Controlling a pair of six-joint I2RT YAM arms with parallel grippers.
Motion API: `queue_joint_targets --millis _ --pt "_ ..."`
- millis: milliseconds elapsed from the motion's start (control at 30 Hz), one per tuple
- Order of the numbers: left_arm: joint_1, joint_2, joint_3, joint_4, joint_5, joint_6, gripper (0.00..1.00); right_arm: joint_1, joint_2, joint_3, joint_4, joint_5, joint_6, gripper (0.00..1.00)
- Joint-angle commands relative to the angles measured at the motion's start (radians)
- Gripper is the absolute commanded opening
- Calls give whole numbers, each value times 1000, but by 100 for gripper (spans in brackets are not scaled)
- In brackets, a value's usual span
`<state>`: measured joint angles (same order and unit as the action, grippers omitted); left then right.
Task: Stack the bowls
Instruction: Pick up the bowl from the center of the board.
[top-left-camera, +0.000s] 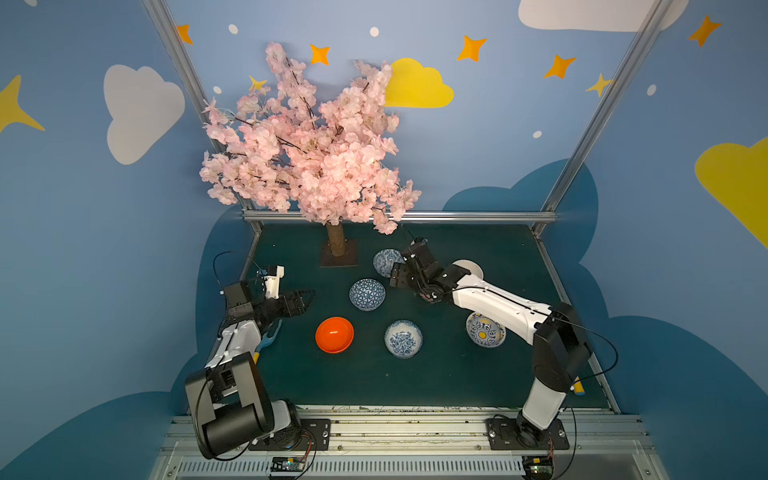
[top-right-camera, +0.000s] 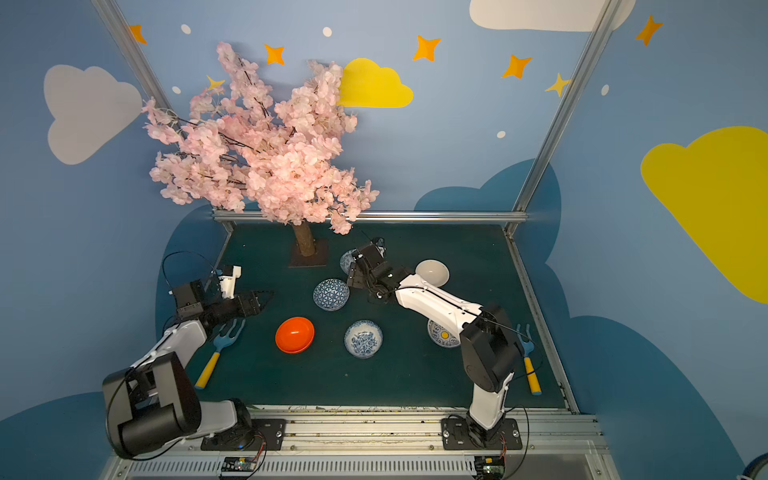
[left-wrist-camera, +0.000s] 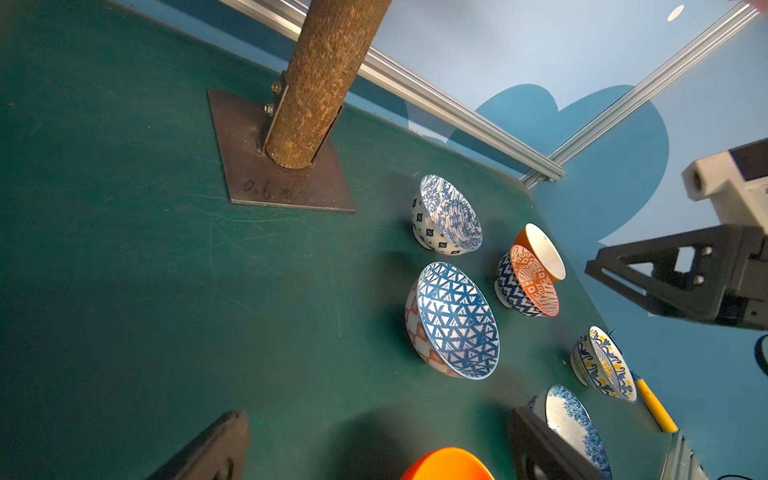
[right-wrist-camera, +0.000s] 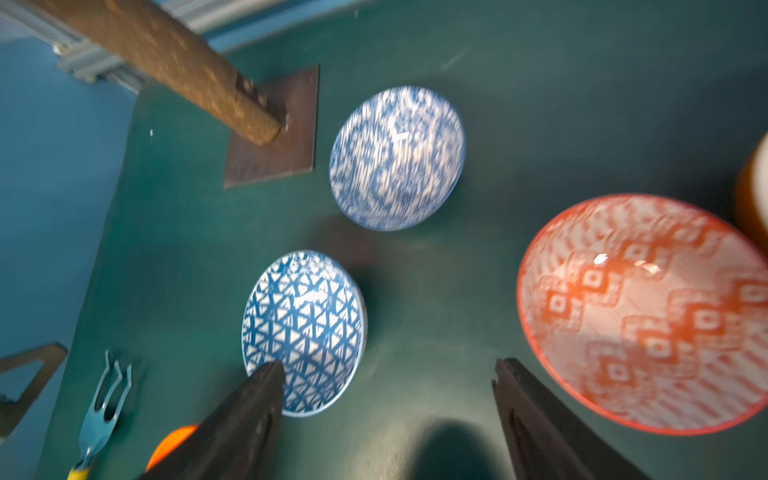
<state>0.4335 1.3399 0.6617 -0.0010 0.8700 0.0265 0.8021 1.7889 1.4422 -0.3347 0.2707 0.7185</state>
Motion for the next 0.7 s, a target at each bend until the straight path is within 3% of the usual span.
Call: queue_joint_targets --millis 0,300,667 --pt "-2 -11 12 -22 1 20 100 -23 -4 -27 67 41 -45 84" --pt "-3 -17 7 -19 18 19 100 -127 189 206 -47 -177 -90 79" --pt "-6 -19 3 -18 35 28 100 -139 347 349 -146 -197 -122 69"
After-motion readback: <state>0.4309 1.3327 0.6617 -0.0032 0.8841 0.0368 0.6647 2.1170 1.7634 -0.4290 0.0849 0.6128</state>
